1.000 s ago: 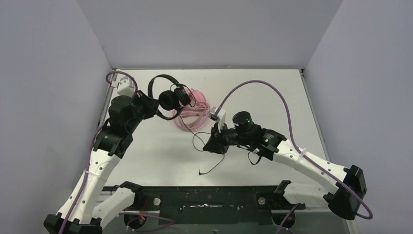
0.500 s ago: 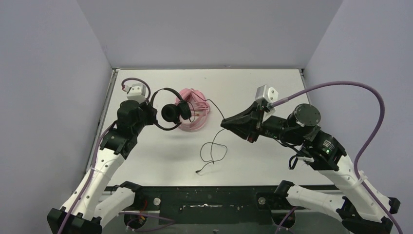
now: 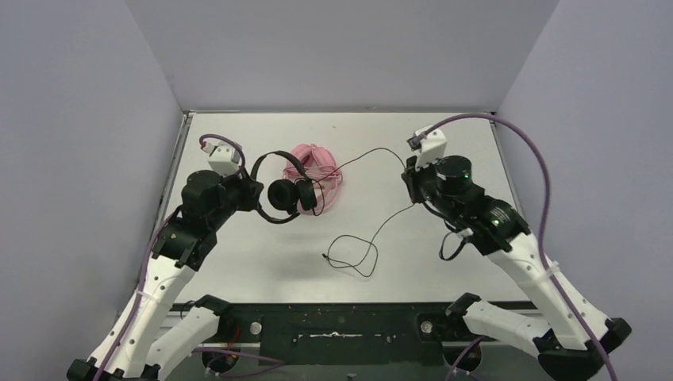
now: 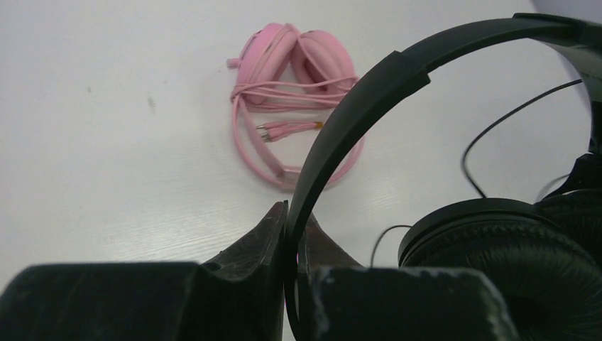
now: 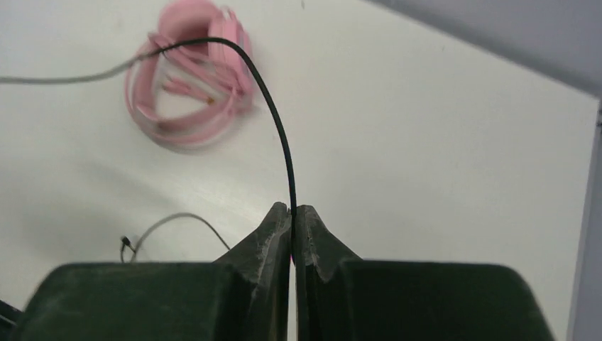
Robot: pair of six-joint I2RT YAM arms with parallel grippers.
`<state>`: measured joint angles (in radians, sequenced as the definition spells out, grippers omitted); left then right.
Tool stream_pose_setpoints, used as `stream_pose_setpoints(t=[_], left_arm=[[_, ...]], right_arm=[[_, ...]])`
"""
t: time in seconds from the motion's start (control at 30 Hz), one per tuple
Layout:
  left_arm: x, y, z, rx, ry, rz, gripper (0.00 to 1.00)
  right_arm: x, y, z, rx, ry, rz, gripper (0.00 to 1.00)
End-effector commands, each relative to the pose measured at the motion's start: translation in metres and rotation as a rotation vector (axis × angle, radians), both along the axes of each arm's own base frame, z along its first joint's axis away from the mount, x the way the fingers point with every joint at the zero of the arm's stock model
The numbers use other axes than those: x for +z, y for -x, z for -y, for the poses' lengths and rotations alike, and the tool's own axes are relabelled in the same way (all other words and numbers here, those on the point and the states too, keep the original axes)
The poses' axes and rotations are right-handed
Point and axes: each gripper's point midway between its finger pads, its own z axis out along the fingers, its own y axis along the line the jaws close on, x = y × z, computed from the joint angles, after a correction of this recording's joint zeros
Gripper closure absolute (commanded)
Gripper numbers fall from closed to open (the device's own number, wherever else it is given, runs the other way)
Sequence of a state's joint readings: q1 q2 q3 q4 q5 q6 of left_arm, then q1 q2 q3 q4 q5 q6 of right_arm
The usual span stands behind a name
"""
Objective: Wrap the headphones
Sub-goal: Wrap the headphones cable around the headphones.
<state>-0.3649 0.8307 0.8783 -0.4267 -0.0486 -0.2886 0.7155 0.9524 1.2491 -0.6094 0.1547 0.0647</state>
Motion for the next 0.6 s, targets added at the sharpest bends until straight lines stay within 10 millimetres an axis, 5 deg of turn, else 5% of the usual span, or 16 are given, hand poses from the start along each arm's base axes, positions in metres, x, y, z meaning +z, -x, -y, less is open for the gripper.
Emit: stream_pose_setpoints(t=[0.0, 0.1, 0.2, 0.43, 0.57], left_arm=[[0.094, 0.012, 0.024, -0.082, 0.251, 0.167, 1.00], [0.105, 0.000, -0.006, 0.111, 0.259, 0.166, 1.00], [0.111, -0.019, -0.030, 0.239, 0.245, 0.185, 1.00], [0.083, -0.053, -0.074, 0.415, 0.094, 0.183, 1.00], [0.074, -0.070, -0.083, 0.457, 0.142, 0.145, 1.00]], right_arm=[[-0.114, 0.002, -0.012, 0.129, 0.129, -0.323, 1.00], [-0.135, 0.044, -0.058, 0.479, 0.068, -0.471, 1.00], [-0.113, 0.094, -0.092, 0.808, -0.065, -0.539, 1.00], [-0.010, 0.150, -0.096, 1.083, -0.301, -0.376, 1.00], [0.019, 0.180, -0.098, 1.284, -0.394, -0.455, 1.00]])
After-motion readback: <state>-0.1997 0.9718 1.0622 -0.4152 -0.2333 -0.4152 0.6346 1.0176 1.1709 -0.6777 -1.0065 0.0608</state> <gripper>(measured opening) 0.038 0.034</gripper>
